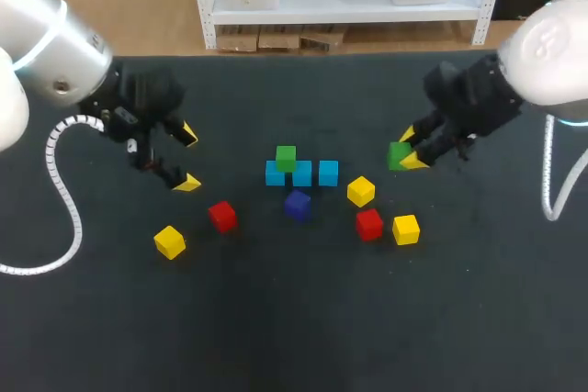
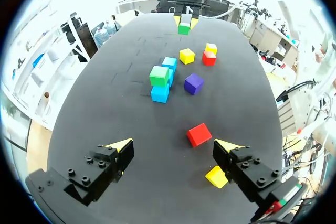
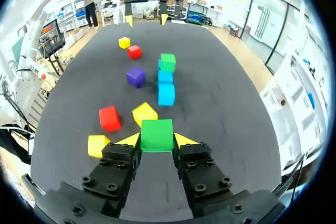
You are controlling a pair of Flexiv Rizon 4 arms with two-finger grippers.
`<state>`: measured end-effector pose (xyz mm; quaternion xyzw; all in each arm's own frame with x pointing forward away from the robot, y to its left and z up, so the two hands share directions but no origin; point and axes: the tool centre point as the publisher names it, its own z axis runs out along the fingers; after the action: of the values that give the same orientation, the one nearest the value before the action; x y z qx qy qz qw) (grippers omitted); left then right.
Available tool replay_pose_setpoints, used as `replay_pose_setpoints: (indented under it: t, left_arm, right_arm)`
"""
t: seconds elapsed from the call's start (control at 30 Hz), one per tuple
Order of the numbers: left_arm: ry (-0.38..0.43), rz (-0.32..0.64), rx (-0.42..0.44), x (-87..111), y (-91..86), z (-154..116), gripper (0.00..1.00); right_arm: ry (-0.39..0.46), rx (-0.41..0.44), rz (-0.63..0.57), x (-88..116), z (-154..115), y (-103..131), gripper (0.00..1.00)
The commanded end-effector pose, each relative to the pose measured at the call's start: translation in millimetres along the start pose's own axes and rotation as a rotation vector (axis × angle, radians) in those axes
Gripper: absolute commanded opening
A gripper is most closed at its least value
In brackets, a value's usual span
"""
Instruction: Place the blue cubes, place green cubes on the blue cubes, place the yellow cubes on the green cubes, then place the red cubes on the yellow cubes, and place purple cube on the red cubes.
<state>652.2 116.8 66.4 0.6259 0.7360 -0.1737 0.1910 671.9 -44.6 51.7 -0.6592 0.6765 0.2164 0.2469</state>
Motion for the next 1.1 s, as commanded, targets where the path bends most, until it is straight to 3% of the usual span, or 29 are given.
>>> replay_pose_setpoints:
  t: [0.03,0.4,0.77,1.1]
  left_arm:
    - [-0.006,0.003,0.0,1.6,-0.1,0.0,1.0]
    - [-0.006,0.003,0.0,1.6,-0.1,0.0,1.0]
    - [-0.006,0.003,0.0,1.6,-0.1,0.0,1.0]
    - [-0.006,0.003,0.0,1.6,-0.1,0.0,1.0]
  right_arm:
    - [0.01,-0.013,-0.011,-22.9,14.7,-8.5,0.0]
    - [0.004,-0.04,0.007,-64.1,46.9,-22.4,0.0]
    - [-0.022,-0.032,0.06,-80.9,73.3,-25.1,0.0]
    - [-0.005,-0.045,0.072,-83.8,90.0,-18.9,0.0]
